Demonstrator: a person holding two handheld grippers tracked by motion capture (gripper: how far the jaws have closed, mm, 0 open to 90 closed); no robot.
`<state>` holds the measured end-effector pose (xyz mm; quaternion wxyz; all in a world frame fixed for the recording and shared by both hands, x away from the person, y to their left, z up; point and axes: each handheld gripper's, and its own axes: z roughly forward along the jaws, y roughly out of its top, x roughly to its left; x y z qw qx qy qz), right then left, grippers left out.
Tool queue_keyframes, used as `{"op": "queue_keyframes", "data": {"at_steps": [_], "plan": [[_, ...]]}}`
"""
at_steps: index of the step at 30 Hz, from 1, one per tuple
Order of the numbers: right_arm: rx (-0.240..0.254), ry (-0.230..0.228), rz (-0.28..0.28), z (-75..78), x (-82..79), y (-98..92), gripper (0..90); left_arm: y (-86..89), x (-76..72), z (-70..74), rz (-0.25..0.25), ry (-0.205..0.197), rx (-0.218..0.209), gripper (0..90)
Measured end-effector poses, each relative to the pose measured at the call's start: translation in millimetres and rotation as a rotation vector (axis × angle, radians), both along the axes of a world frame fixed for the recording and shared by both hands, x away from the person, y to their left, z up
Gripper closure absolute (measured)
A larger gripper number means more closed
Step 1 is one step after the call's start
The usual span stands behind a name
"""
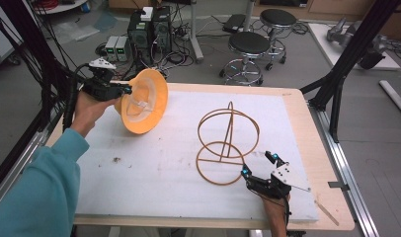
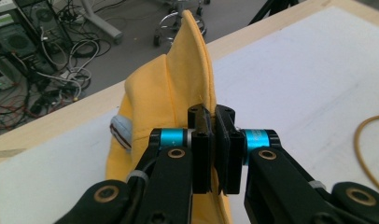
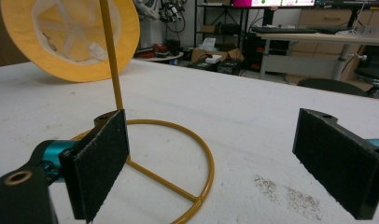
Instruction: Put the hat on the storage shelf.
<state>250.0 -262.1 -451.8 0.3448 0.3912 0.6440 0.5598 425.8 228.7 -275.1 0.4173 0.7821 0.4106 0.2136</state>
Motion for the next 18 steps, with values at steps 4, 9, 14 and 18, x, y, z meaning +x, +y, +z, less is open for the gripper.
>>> {"op": "queue_keyframes", "data": {"at_steps": [4,9,14,18], "plan": [[0.0,0.0,0.001,0.0,0.0,-0.2,9.6,-7.4,-8.3,-1.1,-0.013,0.007,-0.017,85.4],[0.007,0.0,0.004,-0.1,-0.6,-0.5,9.6,-23.8,-22.8,1.2,-0.044,0.005,-0.028,85.3],[0.009,0.001,0.007,-0.1,-0.4,-1.2,9.6,-38.6,-34.2,-5.6,-0.073,0.017,-0.05,85.2],[0.015,0.002,0.008,-0.1,-0.1,-1.3,9.6,-49.8,-41.2,-11.3,-0.106,0.027,-0.066,85.0]]}}
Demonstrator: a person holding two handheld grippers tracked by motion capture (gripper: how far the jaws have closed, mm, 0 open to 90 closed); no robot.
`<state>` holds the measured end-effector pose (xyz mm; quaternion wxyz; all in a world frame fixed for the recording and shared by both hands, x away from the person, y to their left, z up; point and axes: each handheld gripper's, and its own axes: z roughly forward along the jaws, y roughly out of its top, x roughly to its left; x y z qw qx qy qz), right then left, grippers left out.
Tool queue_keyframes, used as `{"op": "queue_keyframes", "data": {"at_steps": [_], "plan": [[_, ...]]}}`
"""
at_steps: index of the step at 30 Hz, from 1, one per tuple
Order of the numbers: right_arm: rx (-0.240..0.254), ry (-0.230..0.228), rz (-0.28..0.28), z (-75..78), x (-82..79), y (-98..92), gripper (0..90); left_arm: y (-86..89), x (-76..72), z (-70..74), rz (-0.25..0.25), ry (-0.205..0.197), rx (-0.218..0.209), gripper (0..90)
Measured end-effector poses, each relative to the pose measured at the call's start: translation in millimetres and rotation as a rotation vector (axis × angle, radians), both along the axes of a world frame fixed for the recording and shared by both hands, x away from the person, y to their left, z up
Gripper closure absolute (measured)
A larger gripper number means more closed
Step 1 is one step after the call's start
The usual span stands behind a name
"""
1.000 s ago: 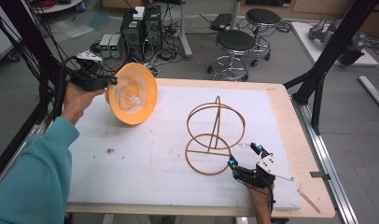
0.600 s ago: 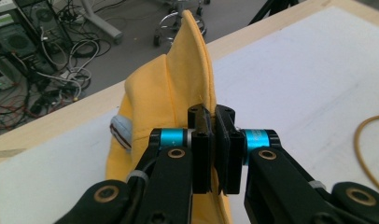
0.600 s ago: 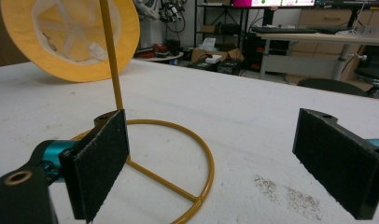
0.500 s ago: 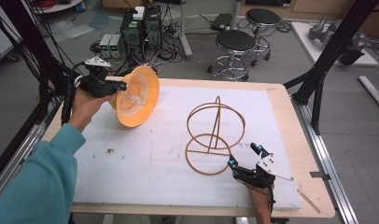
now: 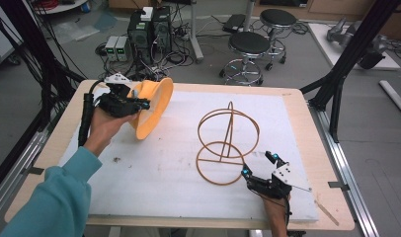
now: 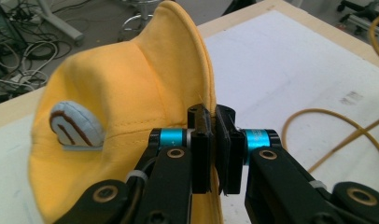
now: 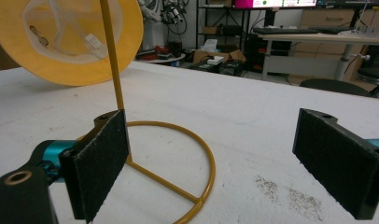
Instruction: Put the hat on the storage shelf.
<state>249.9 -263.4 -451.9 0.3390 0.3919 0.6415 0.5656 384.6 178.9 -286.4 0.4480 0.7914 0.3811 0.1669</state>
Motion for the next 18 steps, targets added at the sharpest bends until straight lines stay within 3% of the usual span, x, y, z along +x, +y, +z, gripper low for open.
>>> {"op": "queue_keyframes", "data": {"at_steps": [11,18], "plan": [[-0.002,0.003,0.002,0.0,0.2,-0.2,9.6,-23.2,-7.4,-9.5,-0.072,0.038,-0.016,82.6],[0.0,0.003,0.002,0.1,0.3,-0.2,9.6,-32.2,-9.4,-12.2,-0.099,0.081,-0.049,64.3]]}}
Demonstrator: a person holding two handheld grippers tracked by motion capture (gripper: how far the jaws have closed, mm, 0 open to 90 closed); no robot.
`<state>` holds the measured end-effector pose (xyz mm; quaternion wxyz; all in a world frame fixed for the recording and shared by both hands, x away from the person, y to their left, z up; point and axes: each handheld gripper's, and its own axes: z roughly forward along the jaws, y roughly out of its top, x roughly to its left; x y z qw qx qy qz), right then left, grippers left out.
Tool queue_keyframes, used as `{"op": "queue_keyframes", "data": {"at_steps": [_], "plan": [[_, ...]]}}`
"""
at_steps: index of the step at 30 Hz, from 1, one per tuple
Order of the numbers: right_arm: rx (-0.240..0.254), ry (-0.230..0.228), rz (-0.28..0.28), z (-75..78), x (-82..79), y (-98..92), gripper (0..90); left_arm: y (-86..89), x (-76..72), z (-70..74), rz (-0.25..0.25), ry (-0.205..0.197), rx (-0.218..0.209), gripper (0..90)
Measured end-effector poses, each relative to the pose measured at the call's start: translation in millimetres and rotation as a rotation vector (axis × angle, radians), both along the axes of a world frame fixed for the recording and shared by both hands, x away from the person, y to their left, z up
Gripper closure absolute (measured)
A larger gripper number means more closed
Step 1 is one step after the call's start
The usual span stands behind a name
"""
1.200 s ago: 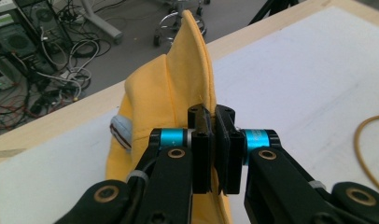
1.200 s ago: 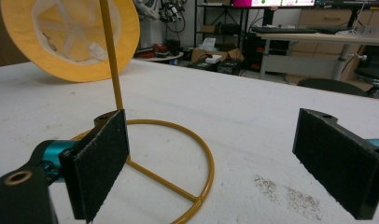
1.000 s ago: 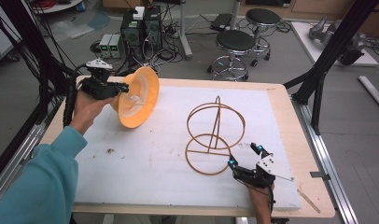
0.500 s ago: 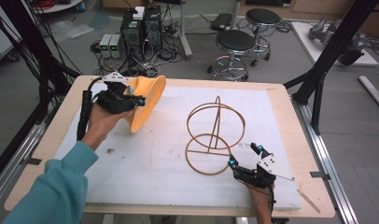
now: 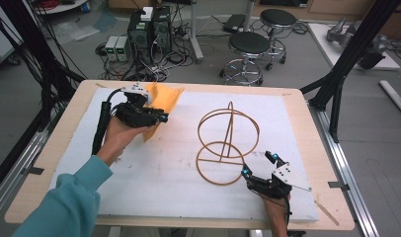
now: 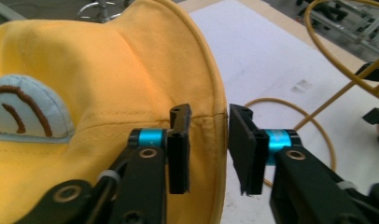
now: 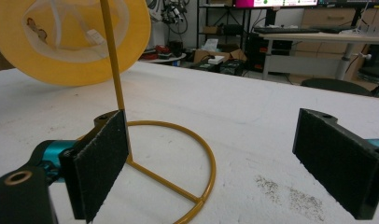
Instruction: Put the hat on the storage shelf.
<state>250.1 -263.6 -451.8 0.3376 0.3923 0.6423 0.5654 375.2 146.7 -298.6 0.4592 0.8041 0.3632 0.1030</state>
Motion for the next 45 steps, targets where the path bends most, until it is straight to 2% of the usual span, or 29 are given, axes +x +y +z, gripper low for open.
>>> {"op": "queue_keyframes", "data": {"at_steps": [3,6,9,12,15,22,24,26,31,34,36,41,45], "plan": [[0.0,0.0,0.0,0.0,0.1,-0.1,9.6,-3.9,-1.4,0.0,-0.007,-0.001,-0.001,55.0],[0.0,0.0,0.001,0.0,0.0,0.0,9.6,-6.7,-1.5,-0.6,0.003,-0.003,0.019,43.0],[0.0,-0.001,0.001,0.0,0.1,-0.1,9.6,-7.7,-1.4,-1.1,0.0,-0.022,0.02,32.2],[-0.001,-0.002,0.001,0.0,0.3,-0.4,9.5,-8.6,-0.8,-2.1,0.004,-0.023,0.03,13.4],[0.001,-0.001,0.0,-0.1,0.1,0.0,9.6,-7.4,-0.6,-1.4,0.01,-0.045,0.021,9.9],[0.001,0.0,0.002,0.0,0.0,-0.1,9.6,-8.3,0.0,-5.3,-0.001,-0.063,0.04,9.4],[0.0,-0.001,0.002,0.0,-0.1,0.0,9.5,-9.0,0.2,-9.7,-0.007,-0.066,0.024,9.4],[0.001,-0.001,0.003,-0.1,-0.2,-0.3,9.6,-10.2,0.8,-18.2,-0.02,-0.055,0.02,9.4],[0.001,-0.001,0.005,-0.1,-0.2,-0.4,9.6,-12.4,1.9,-38.6,-0.012,-0.042,0.026,9.4],[0.002,-0.001,0.006,-0.1,-0.1,-0.5,9.6,-14.4,5.1,-50.0,-0.021,-0.032,0.059,9.4],[0.001,0.0,0.006,0.0,-0.2,-0.5,9.6,-15.5,7.0,-56.5,-0.026,-0.018,0.066,9.4],[0.001,-0.002,0.004,-0.1,-0.2,-0.4,9.6,-18.6,8.1,-69.2,-0.036,0.004,0.089,11.7],[0.002,-0.003,0.005,-0.2,-0.2,-0.4,9.6,-18.0,7.9,-73.6,-0.015,0.005,0.099,18.3]]}}
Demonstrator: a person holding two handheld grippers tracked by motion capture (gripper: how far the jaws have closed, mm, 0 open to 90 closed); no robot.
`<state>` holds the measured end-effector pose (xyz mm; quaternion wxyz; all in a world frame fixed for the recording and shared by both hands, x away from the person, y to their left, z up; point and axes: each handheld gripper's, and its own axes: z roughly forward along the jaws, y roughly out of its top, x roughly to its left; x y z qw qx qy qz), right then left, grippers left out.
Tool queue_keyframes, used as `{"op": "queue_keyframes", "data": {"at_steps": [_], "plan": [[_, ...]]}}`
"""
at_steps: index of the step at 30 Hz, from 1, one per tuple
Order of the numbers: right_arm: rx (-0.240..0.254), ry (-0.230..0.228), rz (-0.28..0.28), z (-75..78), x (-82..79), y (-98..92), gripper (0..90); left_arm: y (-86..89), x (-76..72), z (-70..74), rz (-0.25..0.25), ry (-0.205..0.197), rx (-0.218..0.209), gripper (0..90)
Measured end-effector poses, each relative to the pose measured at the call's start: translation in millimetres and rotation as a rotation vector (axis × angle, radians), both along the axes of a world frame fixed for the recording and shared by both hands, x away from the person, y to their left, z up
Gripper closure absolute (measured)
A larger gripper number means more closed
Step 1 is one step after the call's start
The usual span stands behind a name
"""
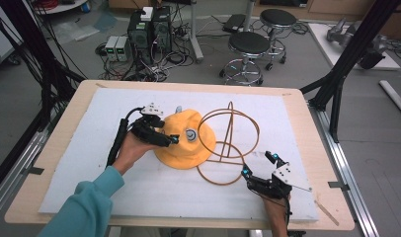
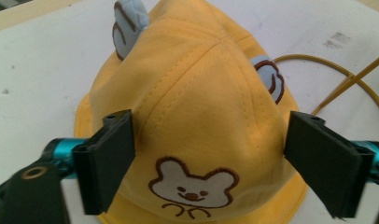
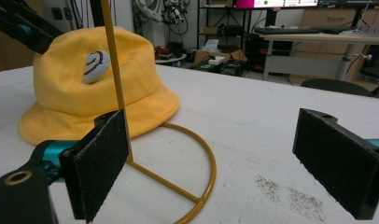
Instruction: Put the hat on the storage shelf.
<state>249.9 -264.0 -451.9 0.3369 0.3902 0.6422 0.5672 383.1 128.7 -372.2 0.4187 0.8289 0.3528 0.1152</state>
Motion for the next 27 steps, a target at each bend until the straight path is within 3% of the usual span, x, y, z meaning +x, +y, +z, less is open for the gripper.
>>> {"op": "queue_keyframes", "data": {"at_steps": [2,5,10,15,18,27], "plan": [[0.0,0.0,0.0,0.0,0.0,0.0,9.6,-0.6,0.5,-2.4,-0.001,0.007,0.008,21.9],[-0.001,0.001,-0.001,0.0,-0.1,0.0,9.6,-2.0,1.1,-5.8,-0.003,0.016,0.018,34.9],[0.0,0.001,-0.001,0.0,-0.2,0.0,9.6,-1.4,2.2,-11.2,-0.008,0.033,-0.005,60.9],[0.001,0.0,0.0,0.0,-0.1,-0.1,9.6,1.1,0.1,-13.1,0.0,0.002,-0.002,82.5],[0.001,0.001,0.0,0.0,-0.2,-0.1,9.6,1.6,-1.1,-11.6,-0.002,0.002,0.008,85.5],[-0.003,-0.004,-0.001,0.1,-0.1,0.1,9.6,13.6,-5.7,-0.3,0.009,0.002,-0.014,86.6]]}}
